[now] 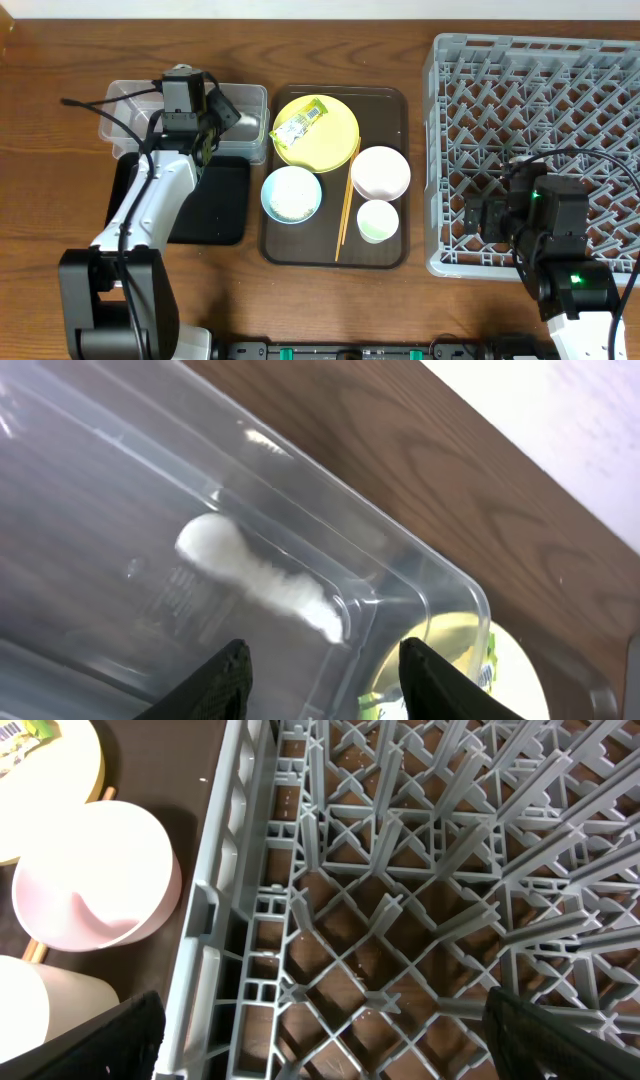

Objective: Sort waste into correct bins and load items into the dishwasher rack
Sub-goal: 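Grasp the yellow-green wrapper on the plate with the left gripper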

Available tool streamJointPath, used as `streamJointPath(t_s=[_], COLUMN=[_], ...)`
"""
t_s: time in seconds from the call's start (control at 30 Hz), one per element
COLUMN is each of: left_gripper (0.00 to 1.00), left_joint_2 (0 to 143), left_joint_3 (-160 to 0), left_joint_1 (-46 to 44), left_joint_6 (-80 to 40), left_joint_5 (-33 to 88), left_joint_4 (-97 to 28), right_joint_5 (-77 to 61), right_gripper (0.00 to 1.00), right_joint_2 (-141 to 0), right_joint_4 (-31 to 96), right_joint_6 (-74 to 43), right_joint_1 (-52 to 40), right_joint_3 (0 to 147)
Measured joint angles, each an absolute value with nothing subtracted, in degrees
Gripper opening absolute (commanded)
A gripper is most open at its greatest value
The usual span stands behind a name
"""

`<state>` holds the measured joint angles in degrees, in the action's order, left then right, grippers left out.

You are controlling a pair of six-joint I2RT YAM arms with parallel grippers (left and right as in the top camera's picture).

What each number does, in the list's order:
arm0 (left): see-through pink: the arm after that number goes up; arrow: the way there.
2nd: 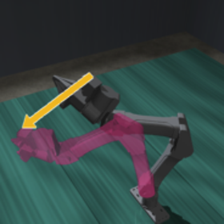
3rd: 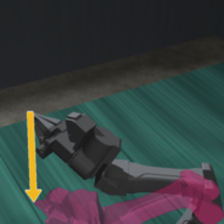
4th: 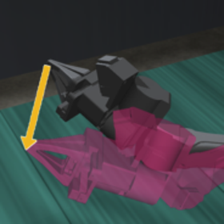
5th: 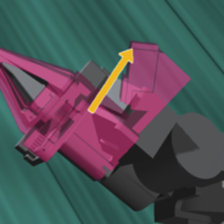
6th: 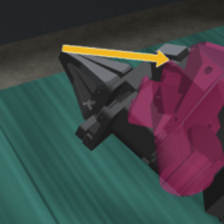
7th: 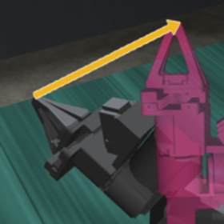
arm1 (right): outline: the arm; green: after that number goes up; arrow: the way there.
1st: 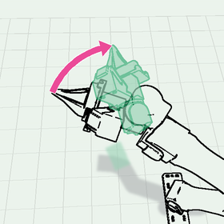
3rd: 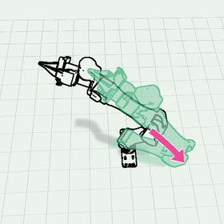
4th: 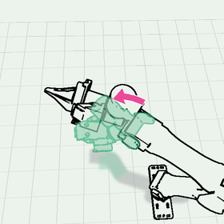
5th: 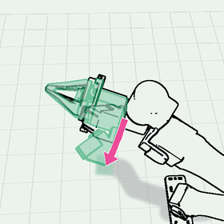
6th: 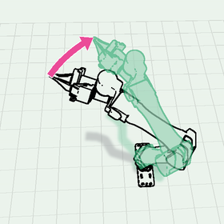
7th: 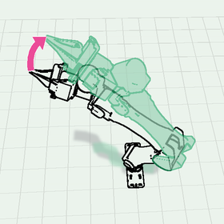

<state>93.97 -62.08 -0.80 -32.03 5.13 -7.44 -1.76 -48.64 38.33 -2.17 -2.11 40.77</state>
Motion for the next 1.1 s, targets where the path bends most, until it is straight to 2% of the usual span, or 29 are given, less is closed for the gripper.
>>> streamJointPath(t_s=[0.13, 0.4, 0.6, 1.1], left_gripper=[0.50, 0.68, 0.71, 0.72], left_joint_2=[92.73, 90.87, 93.67, 108.05], left_joint_3=[-62.08, -62.08, -62.08, -62.08], left_joint_1=[-1.83, -12.21, -17.80, -18.02], left_joint_6=[-25.10, -1.80, 12.60, 19.33], left_joint_5=[8.12, 13.06, 14.24, 11.77], left_joint_4=[-5.91, -6.02, -4.99, 6.96], right_joint_5=[-1.76, -1.74, -1.76, -1.74], right_gripper=[0.99, 0.99, 0.99, 0.99], right_joint_2=[-48.64, -48.64, -48.64, -50.63], right_joint_4=[38.33, 38.33, 38.33, 38.33], right_joint_6=[-2.20, -2.17, -2.17, -2.20], right_joint_1=[-2.11, -2.11, -2.11, -2.11], right_joint_3=[40.77, 40.77, 40.77, 40.77])
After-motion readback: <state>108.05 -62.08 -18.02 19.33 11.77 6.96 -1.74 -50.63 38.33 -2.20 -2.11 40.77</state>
